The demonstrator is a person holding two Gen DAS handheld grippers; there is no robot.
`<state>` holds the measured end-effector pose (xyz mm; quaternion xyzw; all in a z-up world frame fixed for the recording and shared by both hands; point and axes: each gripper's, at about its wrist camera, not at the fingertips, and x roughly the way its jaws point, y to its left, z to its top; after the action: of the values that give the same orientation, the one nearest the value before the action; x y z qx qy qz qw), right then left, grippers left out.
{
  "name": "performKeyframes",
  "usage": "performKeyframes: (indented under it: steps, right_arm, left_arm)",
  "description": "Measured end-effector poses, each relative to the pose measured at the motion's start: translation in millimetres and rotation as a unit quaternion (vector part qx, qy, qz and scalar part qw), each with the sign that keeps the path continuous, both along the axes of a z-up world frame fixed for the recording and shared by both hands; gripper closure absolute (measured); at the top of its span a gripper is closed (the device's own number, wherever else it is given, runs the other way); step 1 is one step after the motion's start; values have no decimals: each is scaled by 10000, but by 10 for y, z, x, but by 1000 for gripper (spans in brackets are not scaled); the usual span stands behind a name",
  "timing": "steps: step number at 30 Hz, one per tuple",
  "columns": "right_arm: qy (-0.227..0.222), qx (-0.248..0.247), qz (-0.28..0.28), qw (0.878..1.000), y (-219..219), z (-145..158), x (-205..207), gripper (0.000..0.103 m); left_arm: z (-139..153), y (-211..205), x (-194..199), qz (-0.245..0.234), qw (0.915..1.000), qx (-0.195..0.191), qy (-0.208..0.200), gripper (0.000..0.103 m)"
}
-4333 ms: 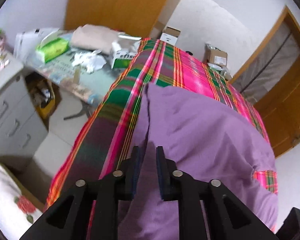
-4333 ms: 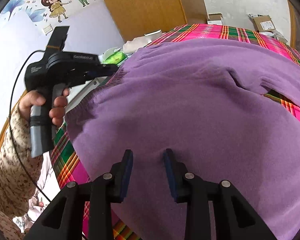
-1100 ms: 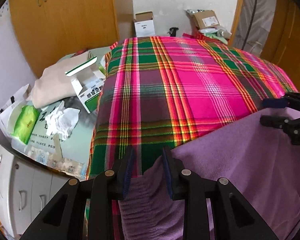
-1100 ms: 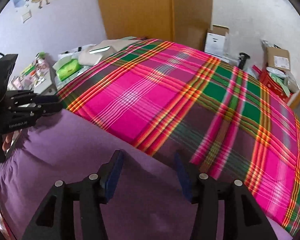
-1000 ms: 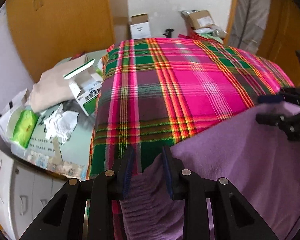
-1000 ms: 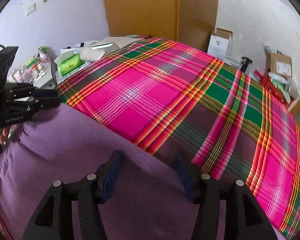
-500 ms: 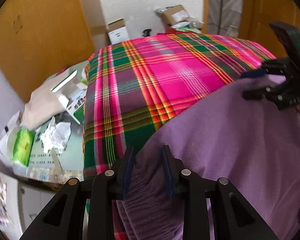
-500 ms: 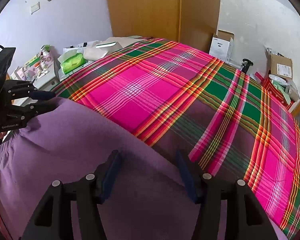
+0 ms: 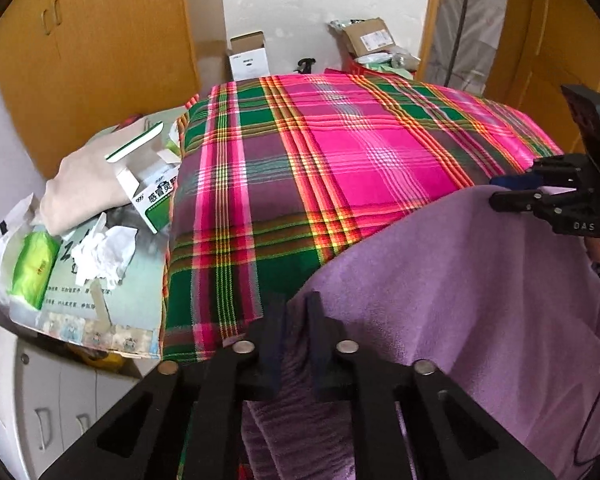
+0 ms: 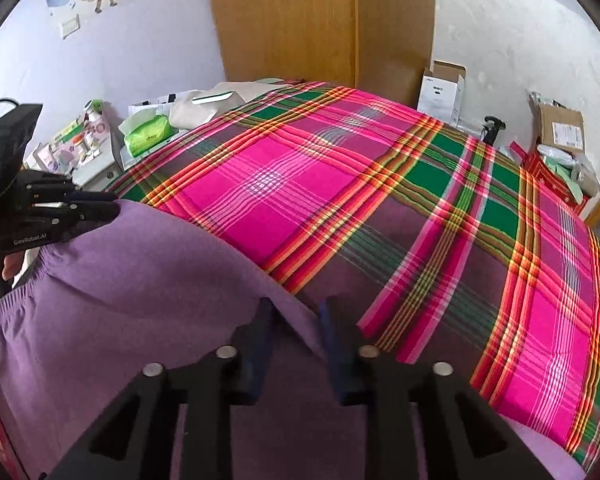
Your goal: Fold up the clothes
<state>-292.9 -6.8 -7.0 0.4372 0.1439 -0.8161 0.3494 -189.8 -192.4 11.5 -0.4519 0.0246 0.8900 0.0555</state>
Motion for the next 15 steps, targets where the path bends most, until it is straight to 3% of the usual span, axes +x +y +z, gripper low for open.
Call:
performKeyframes:
  steps: [2, 5, 15]
  right_arm:
    - [67, 75, -25, 9999, -12, 14, 31, 97]
    - [383, 280, -31, 9989, -65, 70, 147, 98]
    - [1001, 117, -272, 9945, 10, 540, 602, 98]
  left_arm:
    - [20, 18, 27, 12, 10000, -37, 64, 100]
    - [106, 17, 75, 112, 9995, -35, 276, 101]
    - [396, 67, 332, 165, 9969, -138, 752, 101]
